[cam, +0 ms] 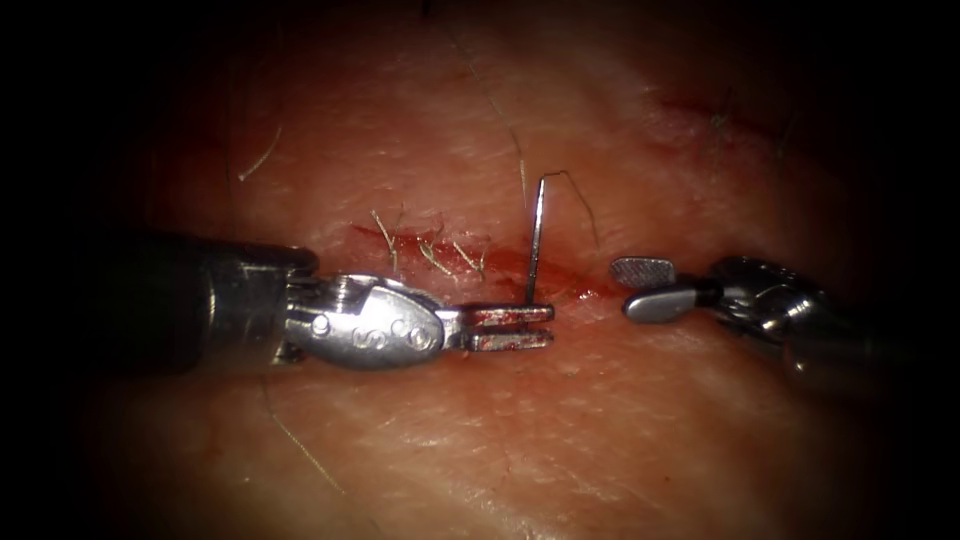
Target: Wound Closure
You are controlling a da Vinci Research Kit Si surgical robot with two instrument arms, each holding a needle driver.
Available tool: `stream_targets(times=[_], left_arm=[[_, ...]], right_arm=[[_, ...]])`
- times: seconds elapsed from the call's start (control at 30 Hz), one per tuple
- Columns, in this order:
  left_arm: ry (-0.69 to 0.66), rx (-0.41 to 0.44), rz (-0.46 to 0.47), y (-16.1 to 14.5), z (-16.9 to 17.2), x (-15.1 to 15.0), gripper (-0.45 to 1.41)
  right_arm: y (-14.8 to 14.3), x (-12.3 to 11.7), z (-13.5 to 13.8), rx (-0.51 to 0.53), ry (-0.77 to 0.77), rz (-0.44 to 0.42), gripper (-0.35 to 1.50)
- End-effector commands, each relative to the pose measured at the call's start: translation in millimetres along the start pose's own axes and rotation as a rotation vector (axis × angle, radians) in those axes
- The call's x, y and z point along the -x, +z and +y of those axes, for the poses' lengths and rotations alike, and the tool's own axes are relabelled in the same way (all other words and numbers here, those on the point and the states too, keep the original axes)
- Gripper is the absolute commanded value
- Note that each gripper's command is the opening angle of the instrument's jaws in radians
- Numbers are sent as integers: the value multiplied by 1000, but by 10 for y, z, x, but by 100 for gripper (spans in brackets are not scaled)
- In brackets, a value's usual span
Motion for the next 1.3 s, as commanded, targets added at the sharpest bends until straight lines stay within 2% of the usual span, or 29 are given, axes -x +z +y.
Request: stream_targets(times=[0.03,0.43,1.1,1.17,1.2,1.23,1.27,1.3], left_arm=[[28,9,-13,8,6,5,-45],[198,-23,-159,15,15,10,-45],[238,-13,-200,25,24,12,-45],[238,-13,-200,25,24,12,-45],[238,-13,-200,24,24,12,-45],[238,-10,-202,24,24,12,-45],[238,-10,-202,24,24,12,-45],[244,-7,-203,24,24,12,-45]], right_arm=[[14,0,7,0,8,1,103],[56,2,14,54,21,11,101],[85,-3,20,79,34,35,103],[88,-3,20,73,39,31,99],[89,-2,20,72,44,27,94],[90,-1,20,69,50,14,78],[90,-1,20,69,50,14,78],[90,0,19,64,55,8,47]])
